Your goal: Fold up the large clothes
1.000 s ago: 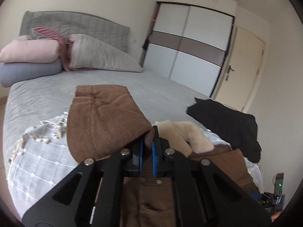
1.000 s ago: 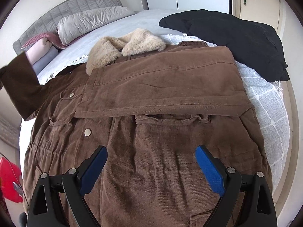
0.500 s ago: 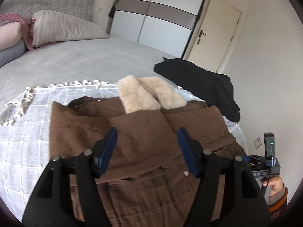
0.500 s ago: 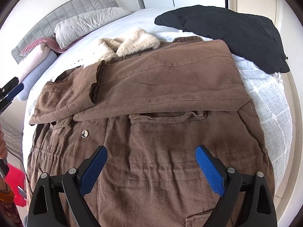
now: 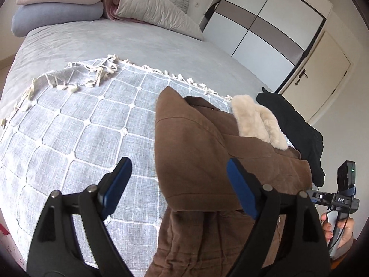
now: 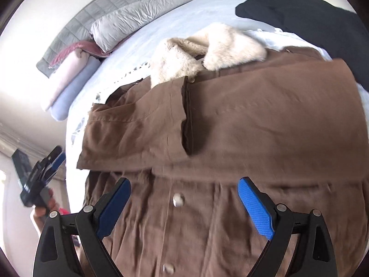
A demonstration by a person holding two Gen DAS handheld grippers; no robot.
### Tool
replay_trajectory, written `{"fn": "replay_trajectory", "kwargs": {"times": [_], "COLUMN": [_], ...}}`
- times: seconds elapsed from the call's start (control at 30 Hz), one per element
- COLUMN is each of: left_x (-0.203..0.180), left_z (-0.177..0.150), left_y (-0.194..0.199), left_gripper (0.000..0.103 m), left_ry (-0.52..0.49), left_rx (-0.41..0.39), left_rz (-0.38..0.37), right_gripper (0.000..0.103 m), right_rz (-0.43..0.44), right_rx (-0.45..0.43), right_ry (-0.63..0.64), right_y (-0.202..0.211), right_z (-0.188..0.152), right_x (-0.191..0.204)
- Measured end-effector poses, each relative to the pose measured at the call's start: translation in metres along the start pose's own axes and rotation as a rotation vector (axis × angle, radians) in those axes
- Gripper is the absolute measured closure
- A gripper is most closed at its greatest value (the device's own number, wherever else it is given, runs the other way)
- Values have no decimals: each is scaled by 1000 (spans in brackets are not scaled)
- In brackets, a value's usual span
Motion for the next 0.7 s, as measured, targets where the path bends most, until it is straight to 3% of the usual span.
{"fn": "replay_trajectory", "kwargs": {"times": [0.1, 0.13, 0.2, 0.27, 0.33, 0.5, 0.6, 0.7], "left_x": [14, 17, 24, 29, 33, 30, 24, 15], "left_z": [-3, -2, 0, 3, 6, 10, 8, 1], "left_y": [-5, -5, -3, -2, -1, 2, 6, 0], "left_gripper": [18, 18, 18, 18, 19, 31, 32, 32], "left_ry": [38, 44, 62, 94, 117, 87, 55, 2], "left_rx": [19, 19, 5, -19, -37, -63, -64, -20], "left_rz": [-5, -4, -16, -46, -71, -55, -37, -35], "right_gripper": [10, 16, 35, 68, 92, 96, 96, 96], "right_rz": [29, 26, 8, -16, -25, 95, 95, 55], "right_rx": [1, -3, -12, -36, -89, -264, -367, -390], "right_ry": [-29, -35, -42, -47, -38, -12, -6, -24], "right_y": [-37, -48, -70, -83, -78, -5, 45, 64], "right_z": [24, 28, 38, 44, 50, 66, 77, 89], "right_x": [13, 15, 21, 26, 35, 46, 40, 23]}}
Point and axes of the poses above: each gripper's, at about its wrist camera, not at the fingertips, and y roughly against the way its jaws point, x to its left, z to its top, the point moved 1 cm from there along -y, roughly the way its jaws point, and after that the axes turned 15 degrees about -z, right-handed, at the moved point
